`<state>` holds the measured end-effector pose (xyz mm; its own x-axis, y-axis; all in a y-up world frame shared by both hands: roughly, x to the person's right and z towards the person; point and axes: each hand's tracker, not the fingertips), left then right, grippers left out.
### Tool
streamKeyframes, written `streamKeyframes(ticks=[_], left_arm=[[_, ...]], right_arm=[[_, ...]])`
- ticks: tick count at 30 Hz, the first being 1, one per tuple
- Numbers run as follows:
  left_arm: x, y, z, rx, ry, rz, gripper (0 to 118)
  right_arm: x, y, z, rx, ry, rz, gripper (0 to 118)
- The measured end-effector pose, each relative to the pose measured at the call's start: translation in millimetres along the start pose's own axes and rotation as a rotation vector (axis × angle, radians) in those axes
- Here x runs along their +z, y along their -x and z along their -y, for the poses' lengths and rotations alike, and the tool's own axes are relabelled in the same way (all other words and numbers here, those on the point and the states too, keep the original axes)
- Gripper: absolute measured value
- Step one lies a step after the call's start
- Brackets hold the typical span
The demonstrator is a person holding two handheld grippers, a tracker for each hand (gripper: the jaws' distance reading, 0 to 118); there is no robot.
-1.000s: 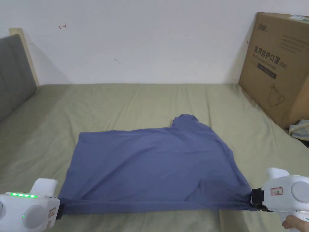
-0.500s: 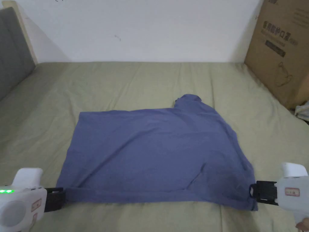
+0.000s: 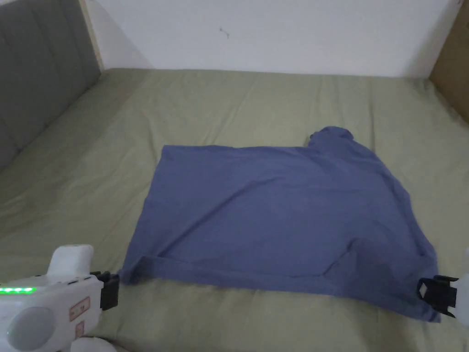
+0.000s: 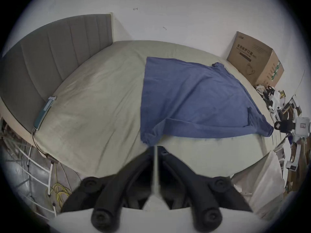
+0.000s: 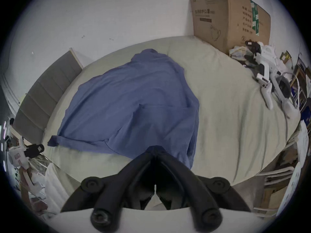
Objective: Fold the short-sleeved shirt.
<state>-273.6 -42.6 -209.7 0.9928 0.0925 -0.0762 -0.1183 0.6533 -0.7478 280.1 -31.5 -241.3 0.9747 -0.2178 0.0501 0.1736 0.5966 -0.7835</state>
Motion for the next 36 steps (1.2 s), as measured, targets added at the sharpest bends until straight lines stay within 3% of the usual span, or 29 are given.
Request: streamKeyframes(ticks=[1, 2, 3, 8, 10, 11, 12, 13, 14, 16, 22, 23, 24, 25, 26, 31, 32, 34, 35, 36], left_arm=[[-1, 2, 0, 0.008, -0.014, -0.006, 71], [-5, 2, -2, 0.011, -0.008, -0.004, 100], [-9, 1, -4, 0.012, 0.010, -0.002, 113], [-33, -11, -12, -0.030, 0.033, -0.007, 106], [-43, -12, -16, -0.006, 0.025, 0.000, 96], [-49, -12, -18, 0.000, 0.023, 0.009, 78], [-54, -13, -17, 0.000, 0.023, 0.006, 47], [-63, -15, -16, -0.026, 0.035, -0.011, 24], [-69, -17, -16, -0.046, 0.054, -0.045, 8], [-74, -17, -13, -0.046, 0.086, -0.027, 2], [-60, -21, -16, -0.055, 0.059, -0.018, 1], [-59, -21, -16, -0.060, 0.059, -0.023, 1], [-58, -19, -17, -0.060, 0.059, -0.027, 1], [-58, -18, -17, -0.054, 0.057, -0.024, 1], [-56, -16, -18, -0.047, 0.057, -0.020, 1], [-49, -16, -19, -0.023, 0.052, -0.020, 1], [-47, -16, -19, -0.021, 0.050, -0.020, 1], [-45, -16, -20, -0.013, 0.052, -0.017, 1], [-45, -16, -20, -0.009, 0.053, -0.014, 1], [-45, -15, -20, -0.006, 0.055, -0.015, 1]], right_arm=[[-3, -1, 0, -0.021, 0.006, -0.014, 1], [-5, -2, 1, -0.034, 0.008, -0.021, 1], [-6, -2, 1, -0.038, 0.011, -0.020, 1], [-11, -2, 1, -0.042, 0.028, -0.010, 1], [-13, -4, 1, -0.042, 0.035, -0.008, 1], [-13, -5, 2, -0.045, 0.037, -0.003, 1], [-13, -7, 3, -0.051, 0.039, -0.001, 1], [-15, -12, 3, -0.058, 0.045, -0.004, 1], [-15, -13, 4, -0.066, 0.047, -0.001, 1], [-14, -15, 6, -0.068, 0.053, 0.000, 1], [-8, -20, 4, -0.057, 0.022, 0.002, 3], [-6, -18, 2, -0.042, 0.013, 0.018, 17], [-4, -16, 1, -0.015, -0.002, 0.024, 49], [-5, -18, -1, 0.012, -0.012, 0.032, 72], [-7, -18, -2, 0.030, -0.012, 0.038, 80], [-23, -19, -5, 0.052, 0.035, 0.037, 77], [-30, -19, -2, 0.077, 0.069, 0.034, 71], [-45, -19, 5, 0.117, 0.128, 0.086, 0], [-53, -18, 9, 0.131, 0.167, 0.110, 0], [-57, -16, 15, 0.096, 0.173, 0.139, 0]])
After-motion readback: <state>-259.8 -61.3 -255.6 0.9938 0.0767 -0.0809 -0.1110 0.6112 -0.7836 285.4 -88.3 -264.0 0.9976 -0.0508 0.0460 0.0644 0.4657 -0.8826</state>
